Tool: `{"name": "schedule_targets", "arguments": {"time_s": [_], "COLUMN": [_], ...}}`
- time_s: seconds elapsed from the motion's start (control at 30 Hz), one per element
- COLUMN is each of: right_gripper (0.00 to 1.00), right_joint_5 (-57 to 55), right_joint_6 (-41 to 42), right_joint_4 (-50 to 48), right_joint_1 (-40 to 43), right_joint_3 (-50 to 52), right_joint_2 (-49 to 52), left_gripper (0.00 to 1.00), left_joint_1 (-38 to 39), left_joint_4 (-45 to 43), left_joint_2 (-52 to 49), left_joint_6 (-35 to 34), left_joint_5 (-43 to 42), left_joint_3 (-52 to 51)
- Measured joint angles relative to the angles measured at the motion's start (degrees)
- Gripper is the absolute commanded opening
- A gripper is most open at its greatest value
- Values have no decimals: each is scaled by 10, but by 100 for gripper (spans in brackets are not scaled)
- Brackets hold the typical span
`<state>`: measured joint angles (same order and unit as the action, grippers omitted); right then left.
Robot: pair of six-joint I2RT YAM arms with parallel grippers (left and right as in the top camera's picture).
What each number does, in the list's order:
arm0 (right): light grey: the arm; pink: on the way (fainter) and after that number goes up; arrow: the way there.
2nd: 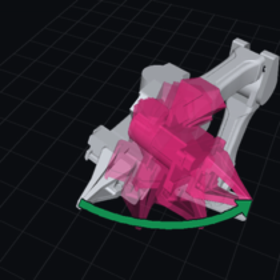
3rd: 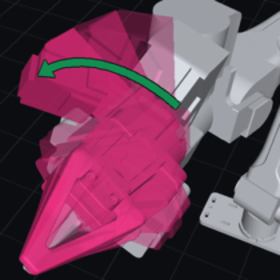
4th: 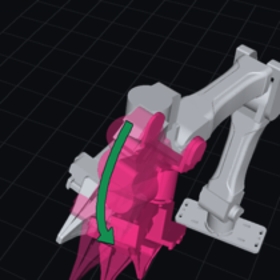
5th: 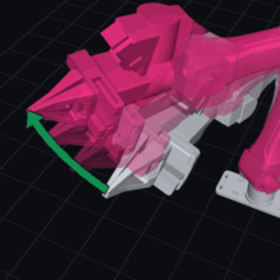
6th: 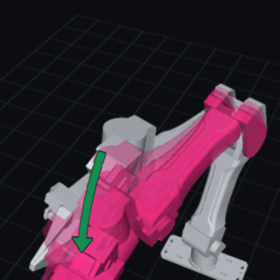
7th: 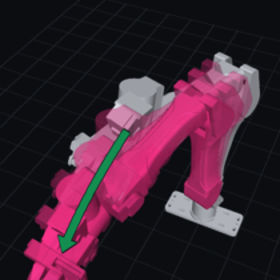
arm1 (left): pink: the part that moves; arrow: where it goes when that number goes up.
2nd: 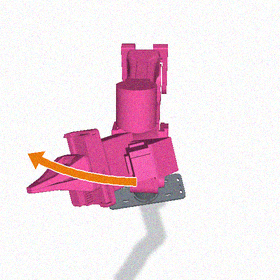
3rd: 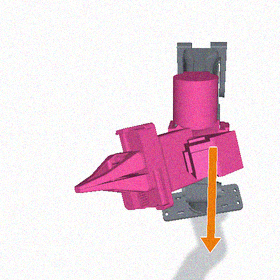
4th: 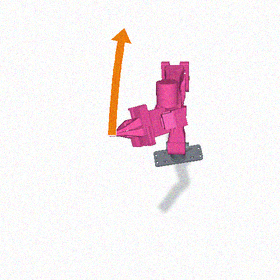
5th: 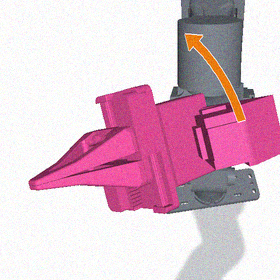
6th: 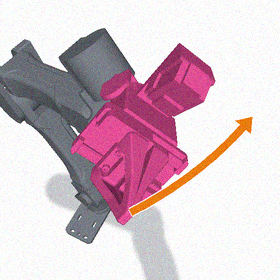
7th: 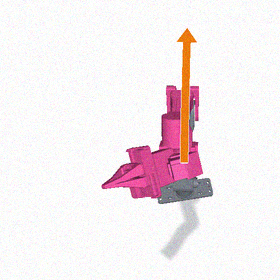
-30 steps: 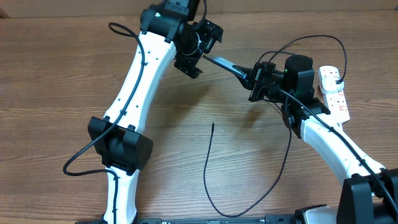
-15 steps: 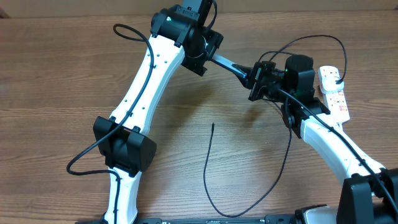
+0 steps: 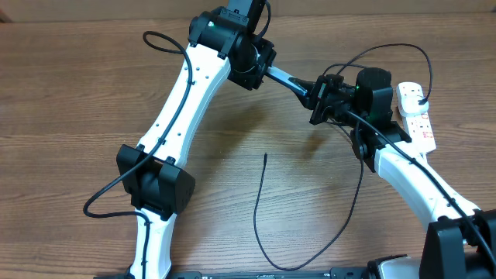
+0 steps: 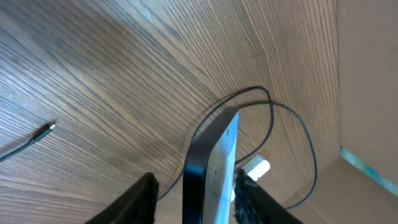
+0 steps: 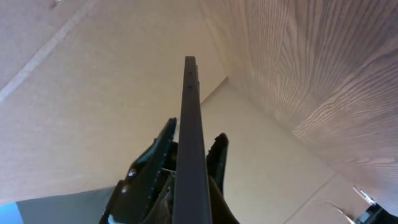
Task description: Plug charger to phone and switch on socket
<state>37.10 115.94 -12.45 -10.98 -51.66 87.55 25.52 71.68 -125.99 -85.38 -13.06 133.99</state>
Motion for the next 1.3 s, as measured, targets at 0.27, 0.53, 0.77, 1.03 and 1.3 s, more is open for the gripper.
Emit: {"name": "schedule_targets", "arguments": {"time_s": [0.27,0.53,0.77,1.03,1.3], "right_gripper": [4,4,4,4,4], "right_joint_5": [2,0,-2,-2,-7], "right_joint_6": [0,0,0,0,0], "right_joint_4": [-20,-32,-51,-67,-90], "right_joint_1": [0,0,1,1,1], "right_joint_3": [0,0,0,0,0], "right_joint_2": [1,1,1,1,1], "left_gripper": [48,42,43,43,40], "left_joint_1": [0,0,0,0,0], "left_joint_4": [-6,-61,-79,-80,-102], "left_joint_2": [0,0,0,0,0], "left_joint_6": [0,5,20,31,43], "left_joint_5": [-14,-30,-48,-58,-68], "left_joint_3": [0,-1,-2,-2,-2]}}
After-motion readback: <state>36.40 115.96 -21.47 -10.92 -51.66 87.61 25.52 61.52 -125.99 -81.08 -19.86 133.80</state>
